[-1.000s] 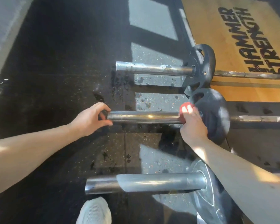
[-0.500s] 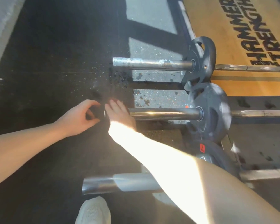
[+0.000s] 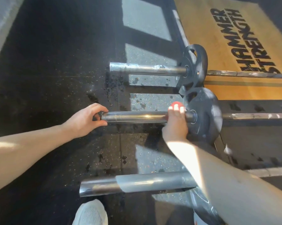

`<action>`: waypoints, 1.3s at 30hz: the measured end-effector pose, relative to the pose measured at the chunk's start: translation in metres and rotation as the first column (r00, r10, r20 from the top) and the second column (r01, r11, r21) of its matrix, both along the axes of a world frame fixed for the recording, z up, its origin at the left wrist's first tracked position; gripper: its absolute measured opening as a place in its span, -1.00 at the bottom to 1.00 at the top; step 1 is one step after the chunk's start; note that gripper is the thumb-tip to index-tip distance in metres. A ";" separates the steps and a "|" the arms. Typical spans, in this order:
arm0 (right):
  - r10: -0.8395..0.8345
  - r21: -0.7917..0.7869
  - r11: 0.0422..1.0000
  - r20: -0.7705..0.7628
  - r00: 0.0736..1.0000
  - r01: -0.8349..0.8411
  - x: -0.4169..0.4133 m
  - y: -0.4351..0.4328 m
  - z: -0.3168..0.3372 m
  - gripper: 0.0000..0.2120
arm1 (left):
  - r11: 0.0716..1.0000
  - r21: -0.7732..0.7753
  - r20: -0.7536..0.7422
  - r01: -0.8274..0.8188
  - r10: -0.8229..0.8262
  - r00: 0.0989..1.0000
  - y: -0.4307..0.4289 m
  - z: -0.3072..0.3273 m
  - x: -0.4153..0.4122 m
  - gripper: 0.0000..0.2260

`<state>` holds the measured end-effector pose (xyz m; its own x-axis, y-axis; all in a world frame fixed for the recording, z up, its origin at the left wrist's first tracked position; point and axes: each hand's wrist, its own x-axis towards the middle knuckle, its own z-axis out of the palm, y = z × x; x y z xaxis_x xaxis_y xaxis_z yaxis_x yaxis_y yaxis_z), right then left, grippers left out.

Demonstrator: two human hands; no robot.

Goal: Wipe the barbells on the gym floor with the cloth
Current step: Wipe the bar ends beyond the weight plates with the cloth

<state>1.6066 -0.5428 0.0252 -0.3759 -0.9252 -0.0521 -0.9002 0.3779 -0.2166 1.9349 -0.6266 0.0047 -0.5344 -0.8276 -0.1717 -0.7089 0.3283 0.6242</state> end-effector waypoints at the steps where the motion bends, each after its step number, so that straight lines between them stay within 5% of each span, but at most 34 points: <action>1: 0.061 -0.002 0.998 0.001 0.998 -0.061 0.025 -0.003 0.000 -0.21 | 1.000 -0.004 -0.005 -0.009 0.009 1.000 0.001 0.000 -0.001 -0.61; 4: 0.313 0.039 0.948 0.087 0.946 -0.317 0.102 -0.017 -0.003 -0.07 | 0.999 0.002 -0.010 -0.044 0.044 0.999 0.005 0.001 -0.004 -0.60; 7: 0.586 -0.069 0.810 0.086 0.806 -0.582 0.149 -0.024 -0.003 -0.47 | 0.995 0.033 0.017 -0.093 0.093 0.996 0.005 0.002 -0.005 -0.55; 11: 0.682 0.023 0.718 0.174 0.710 -0.696 0.127 -0.026 -0.004 -0.39 | 0.989 0.058 0.011 -0.133 0.133 0.991 0.005 0.002 -0.005 -0.51; 14: 0.544 0.069 0.805 0.309 0.780 -0.589 0.086 -0.017 0.007 -0.17 | 0.992 0.048 -0.021 -0.116 0.117 0.993 0.008 0.000 -0.005 -0.57; 17: 0.308 0.051 0.943 0.245 0.919 -0.330 0.029 0.003 0.008 -0.03 | 0.999 -0.013 -0.026 -0.051 0.051 0.998 0.011 -0.004 -0.002 -0.58; 20: 0.093 0.000 0.996 0.139 0.986 -0.094 -0.022 0.011 0.006 -0.21 | 0.998 0.058 -0.030 -0.023 0.025 0.999 0.011 -0.009 -0.006 -0.58; 23: -0.058 0.001 0.998 0.198 0.978 0.059 -0.038 0.005 0.009 -0.39 | 0.995 0.074 -0.063 -0.066 0.071 0.996 0.009 -0.017 -0.025 -0.61; 30: -0.070 0.028 0.997 0.250 0.966 0.065 -0.038 0.008 0.022 -0.47 | 0.991 0.047 -0.194 -0.129 0.136 0.972 0.002 -0.036 -0.039 -0.84; 34: 0.029 0.043 0.998 0.262 0.965 -0.042 -0.049 0.006 0.014 -0.56 | 0.990 0.092 -0.188 -0.102 0.118 0.975 -0.004 -0.029 -0.042 -0.80; 37: 0.073 0.063 0.994 0.242 0.968 -0.090 -0.061 0.002 0.003 -0.61 | 0.937 0.312 -0.143 -0.159 0.212 0.967 -0.016 -0.018 -0.049 -0.71; 39: 0.014 -0.003 1.000 0.225 0.974 -0.014 -0.060 -0.001 -0.003 -0.72 | 0.780 0.605 -0.067 -0.157 0.247 0.967 -0.031 -0.009 -0.051 -0.62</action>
